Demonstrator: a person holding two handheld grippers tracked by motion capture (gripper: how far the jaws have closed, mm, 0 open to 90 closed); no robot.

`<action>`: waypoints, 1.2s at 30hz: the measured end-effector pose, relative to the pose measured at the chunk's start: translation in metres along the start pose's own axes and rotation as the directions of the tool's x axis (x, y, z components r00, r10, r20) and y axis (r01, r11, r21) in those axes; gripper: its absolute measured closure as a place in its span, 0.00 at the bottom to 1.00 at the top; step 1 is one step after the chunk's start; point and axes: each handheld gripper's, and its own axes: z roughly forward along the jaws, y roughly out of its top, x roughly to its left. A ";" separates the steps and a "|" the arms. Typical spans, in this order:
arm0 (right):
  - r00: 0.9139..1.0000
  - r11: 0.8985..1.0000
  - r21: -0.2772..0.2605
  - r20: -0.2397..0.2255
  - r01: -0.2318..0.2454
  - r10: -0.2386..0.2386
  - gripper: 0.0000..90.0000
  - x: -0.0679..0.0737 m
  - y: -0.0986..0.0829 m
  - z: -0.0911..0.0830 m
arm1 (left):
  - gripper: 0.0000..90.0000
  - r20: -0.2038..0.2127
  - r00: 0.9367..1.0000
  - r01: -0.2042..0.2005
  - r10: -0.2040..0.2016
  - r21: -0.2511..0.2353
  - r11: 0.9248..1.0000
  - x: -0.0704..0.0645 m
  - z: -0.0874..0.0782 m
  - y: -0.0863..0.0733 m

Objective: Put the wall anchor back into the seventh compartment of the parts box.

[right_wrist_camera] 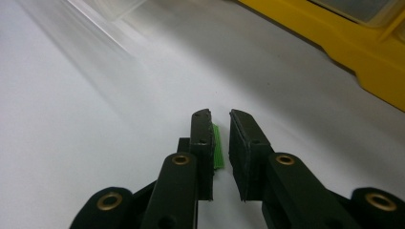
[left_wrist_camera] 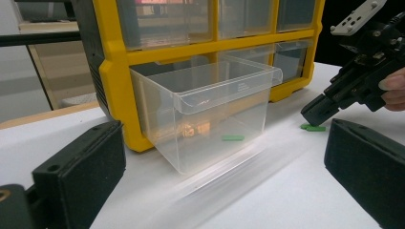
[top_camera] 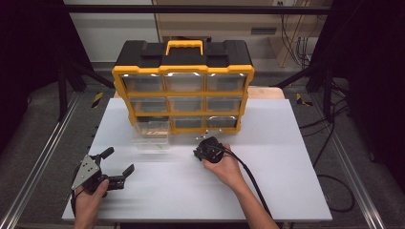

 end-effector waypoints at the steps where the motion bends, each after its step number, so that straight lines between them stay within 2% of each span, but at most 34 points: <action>1: 1.000 1.000 0.004 0.002 -0.009 0.009 0.89 0.000 0.000 0.000 | 0.00 0.000 1.000 0.000 0.000 0.000 1.000 0.000 0.000 0.000; 20: 1.000 1.000 0.015 0.010 -0.001 0.001 0.90 -0.001 -0.001 0.001 | 0.00 0.003 1.000 -0.002 0.002 0.000 1.000 0.000 0.000 0.000; 29: 1.000 1.000 0.020 0.014 0.011 -0.011 0.94 -0.002 -0.002 0.002 | 0.00 0.005 1.000 0.000 0.000 0.000 1.000 0.000 0.000 0.000; 33: 1.000 1.000 0.007 0.012 0.014 -0.014 0.94 -0.003 -0.003 0.002 | 0.00 0.006 1.000 0.000 0.000 0.001 1.000 0.000 0.001 0.000; 36: 1.000 1.000 -0.029 0.001 0.007 -0.007 0.94 -0.002 -0.001 -0.002 | 0.00 0.006 1.000 0.000 0.000 0.001 1.000 0.000 0.000 0.000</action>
